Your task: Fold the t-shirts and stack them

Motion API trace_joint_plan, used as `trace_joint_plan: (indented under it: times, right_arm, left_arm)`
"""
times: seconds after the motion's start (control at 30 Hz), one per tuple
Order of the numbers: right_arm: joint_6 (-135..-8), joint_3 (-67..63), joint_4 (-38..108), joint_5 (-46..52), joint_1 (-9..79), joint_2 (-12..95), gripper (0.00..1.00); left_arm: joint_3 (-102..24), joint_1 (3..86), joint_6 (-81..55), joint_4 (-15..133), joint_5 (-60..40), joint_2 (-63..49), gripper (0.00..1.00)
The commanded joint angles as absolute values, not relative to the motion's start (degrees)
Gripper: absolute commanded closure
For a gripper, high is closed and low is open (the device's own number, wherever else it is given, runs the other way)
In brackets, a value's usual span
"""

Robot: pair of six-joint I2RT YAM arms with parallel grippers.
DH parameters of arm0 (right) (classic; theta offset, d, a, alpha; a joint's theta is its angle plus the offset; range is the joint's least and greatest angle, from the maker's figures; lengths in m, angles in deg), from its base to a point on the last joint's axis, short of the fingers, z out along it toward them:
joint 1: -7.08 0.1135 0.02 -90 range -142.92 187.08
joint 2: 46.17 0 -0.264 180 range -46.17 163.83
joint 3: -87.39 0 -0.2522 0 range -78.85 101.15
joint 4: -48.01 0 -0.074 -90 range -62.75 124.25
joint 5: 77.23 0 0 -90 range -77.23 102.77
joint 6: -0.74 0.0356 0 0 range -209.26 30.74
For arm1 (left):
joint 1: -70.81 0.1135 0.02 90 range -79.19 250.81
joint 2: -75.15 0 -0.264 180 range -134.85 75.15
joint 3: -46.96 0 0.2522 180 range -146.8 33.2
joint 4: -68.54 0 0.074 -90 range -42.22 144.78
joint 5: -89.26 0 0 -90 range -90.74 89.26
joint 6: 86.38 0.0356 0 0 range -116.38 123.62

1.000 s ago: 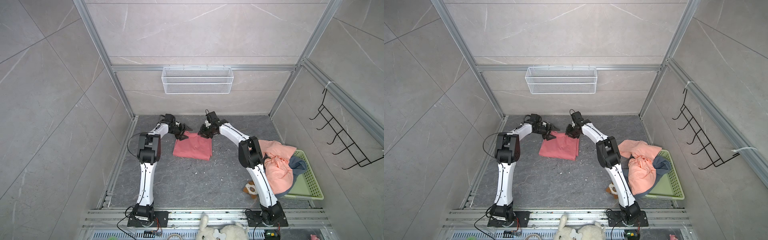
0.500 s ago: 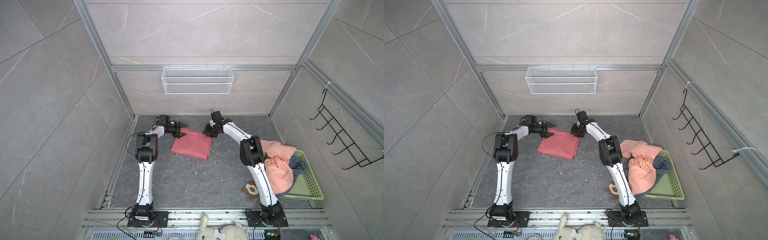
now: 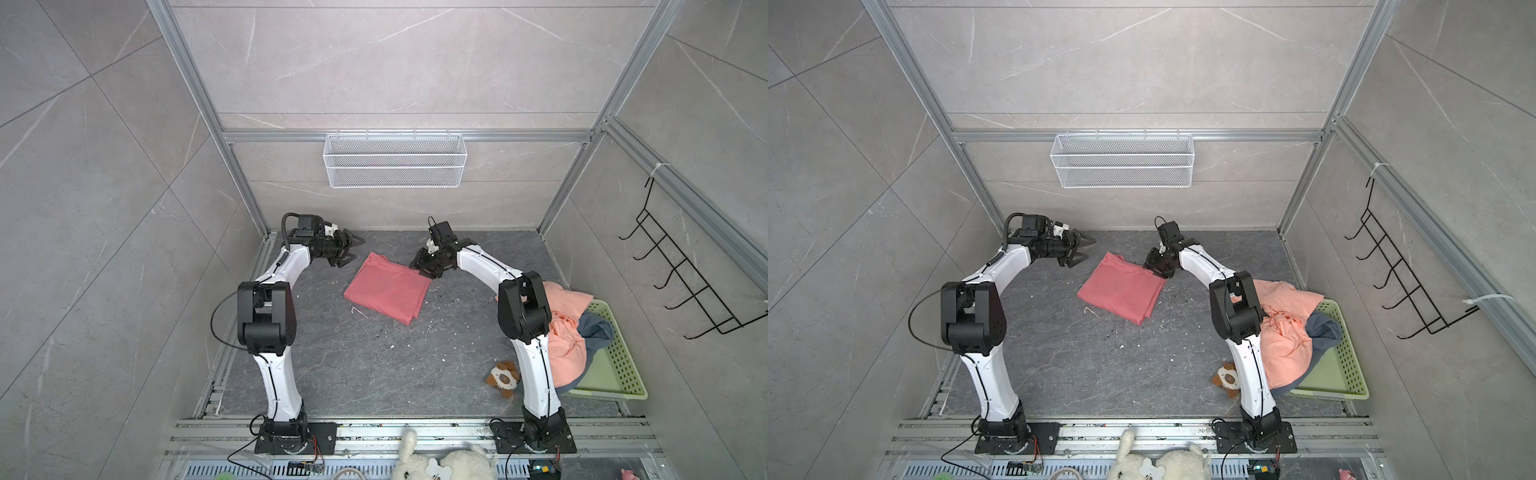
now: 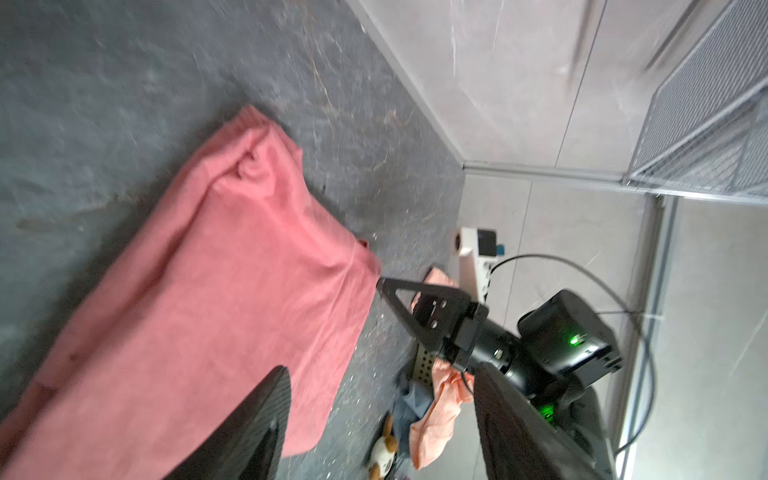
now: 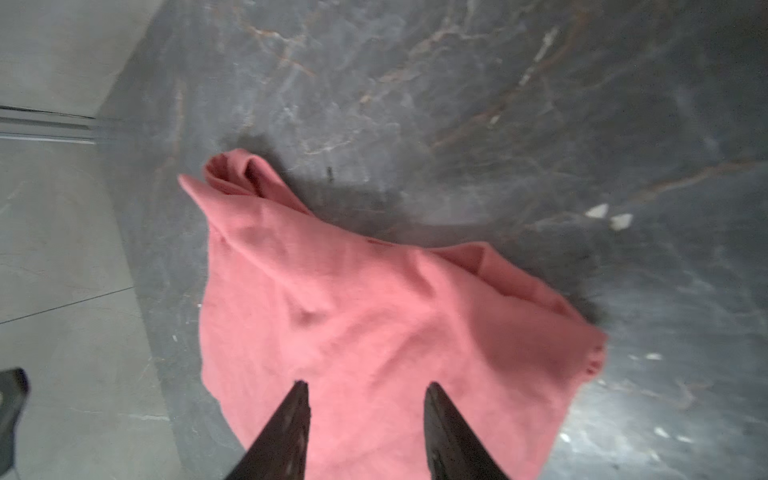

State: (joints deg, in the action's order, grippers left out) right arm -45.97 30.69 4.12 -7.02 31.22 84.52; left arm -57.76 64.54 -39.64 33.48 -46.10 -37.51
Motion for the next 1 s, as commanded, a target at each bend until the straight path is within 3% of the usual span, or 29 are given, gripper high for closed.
trace_joint_plan:
  times: [0.0,0.17,0.43,0.63,0.97]
  right_arm:
    - [-44.76,32.71,4.20,-7.25,35.06,84.30,0.51]
    - [-45.10,31.17,4.41,-10.87,38.79,85.15,0.50]
    - [-49.97,15.64,8.29,-15.29,41.25,79.29,0.50]
    - [-48.48,4.69,14.85,-15.02,41.84,76.02,0.50]
    - [-58.16,1.48,9.01,-7.33,46.71,71.17,0.51]
  left_arm:
    - [-52.16,60.47,-33.89,27.80,-42.55,-36.57,0.28]
    - [-45.34,58.93,-37.04,33.54,-42.45,-36.94,0.28]
    - [-41.91,59.35,-37.06,34.10,-41.27,-41.92,0.28]
    - [-36.86,60.32,-41.32,39.33,-42.05,-43.89,0.28]
    - [-33.86,61.36,-51.37,50.08,-45.22,-43.77,0.28]
